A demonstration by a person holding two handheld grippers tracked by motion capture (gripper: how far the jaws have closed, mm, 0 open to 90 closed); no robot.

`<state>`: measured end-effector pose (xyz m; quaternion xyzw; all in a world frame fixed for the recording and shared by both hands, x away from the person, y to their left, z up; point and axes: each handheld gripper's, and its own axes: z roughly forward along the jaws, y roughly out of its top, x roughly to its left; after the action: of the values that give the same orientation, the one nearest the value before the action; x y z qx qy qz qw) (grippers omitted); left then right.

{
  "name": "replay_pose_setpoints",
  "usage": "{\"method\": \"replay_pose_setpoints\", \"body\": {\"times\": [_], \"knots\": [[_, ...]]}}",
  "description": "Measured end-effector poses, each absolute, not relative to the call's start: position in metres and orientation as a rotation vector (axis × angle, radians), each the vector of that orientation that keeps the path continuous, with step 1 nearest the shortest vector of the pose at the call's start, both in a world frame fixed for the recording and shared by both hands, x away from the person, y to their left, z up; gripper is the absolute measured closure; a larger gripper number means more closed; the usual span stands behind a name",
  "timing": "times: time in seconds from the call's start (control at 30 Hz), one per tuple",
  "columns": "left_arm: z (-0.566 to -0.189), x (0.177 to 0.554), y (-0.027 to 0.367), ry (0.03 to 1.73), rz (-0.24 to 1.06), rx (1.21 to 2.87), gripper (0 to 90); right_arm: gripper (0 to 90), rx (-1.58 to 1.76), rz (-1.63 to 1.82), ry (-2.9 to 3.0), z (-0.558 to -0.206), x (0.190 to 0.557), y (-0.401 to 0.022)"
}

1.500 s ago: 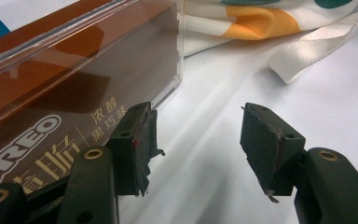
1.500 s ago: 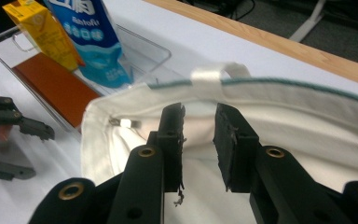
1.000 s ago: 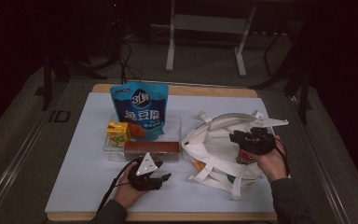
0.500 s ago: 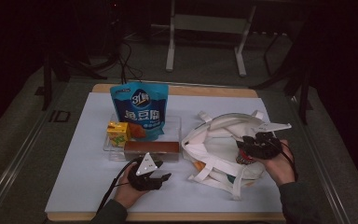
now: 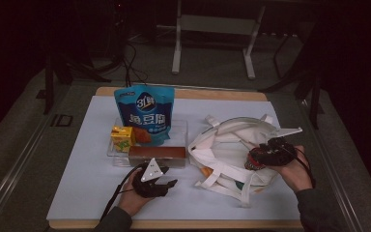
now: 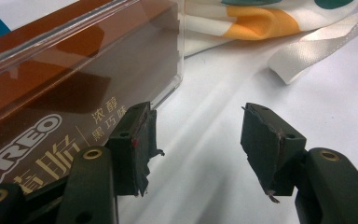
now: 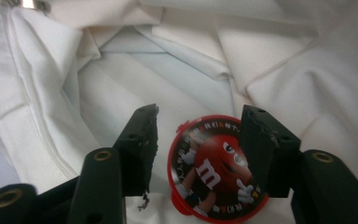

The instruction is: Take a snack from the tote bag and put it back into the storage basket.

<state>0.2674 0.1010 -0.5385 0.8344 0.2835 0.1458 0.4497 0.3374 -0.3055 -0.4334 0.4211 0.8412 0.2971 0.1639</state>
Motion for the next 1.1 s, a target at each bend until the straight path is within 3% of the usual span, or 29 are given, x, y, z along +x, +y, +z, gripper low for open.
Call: {"method": "replay_pose_setpoints", "body": {"times": [0.67,1.1], "knots": [[-0.539,0.267,0.101,0.7,0.359,2.065,43.7,27.9,1.233,0.695,2.491,-0.438,0.348,-0.315],[-0.539,0.267,0.101,0.7,0.359,2.066,43.7,24.2,1.232,0.609,2.551,-0.444,0.356,-0.312]]}}
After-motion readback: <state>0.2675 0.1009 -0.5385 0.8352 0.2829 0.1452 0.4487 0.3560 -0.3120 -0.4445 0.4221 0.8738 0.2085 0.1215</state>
